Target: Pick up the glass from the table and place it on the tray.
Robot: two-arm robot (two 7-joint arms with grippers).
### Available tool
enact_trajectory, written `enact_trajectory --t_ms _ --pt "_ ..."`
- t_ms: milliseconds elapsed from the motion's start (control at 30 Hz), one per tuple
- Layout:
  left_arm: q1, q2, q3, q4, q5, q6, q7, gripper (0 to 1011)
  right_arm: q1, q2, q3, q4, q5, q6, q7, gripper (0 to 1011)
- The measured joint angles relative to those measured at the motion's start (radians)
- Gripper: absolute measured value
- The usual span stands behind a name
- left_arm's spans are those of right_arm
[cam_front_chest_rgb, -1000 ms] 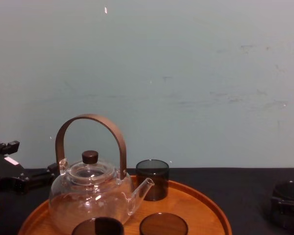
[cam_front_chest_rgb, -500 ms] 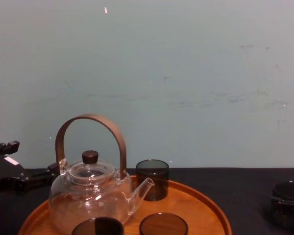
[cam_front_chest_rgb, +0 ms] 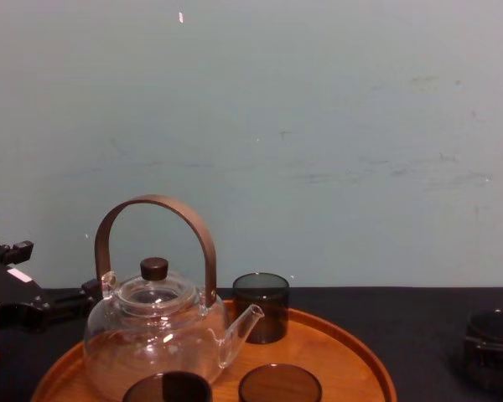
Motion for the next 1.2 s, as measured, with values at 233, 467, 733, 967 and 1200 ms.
enact_trajectory --t_ms 233,467,733,967,1200 --pt "0.000 0.000 0.000 0.000 0.000 0.000 0.000 1001 0.000 0.000 0.000 0.000 0.000 0.000 0.000 905" --pt "0.000 0.000 0.000 0.000 0.000 0.000 0.000 1001 0.000 0.000 0.000 0.000 0.000 0.000 0.000 905" --pt "0.000 0.000 0.000 0.000 0.000 0.000 0.000 1001 0.000 0.000 0.000 0.000 0.000 0.000 0.000 904" --pt "0.000 0.000 0.000 0.000 0.000 0.000 0.000 1002 0.000 0.000 0.000 0.000 0.000 0.000 0.000 905" --pt "0.000 0.000 0.000 0.000 0.000 0.000 0.000 1001 0.000 0.000 0.000 0.000 0.000 0.000 0.000 905"
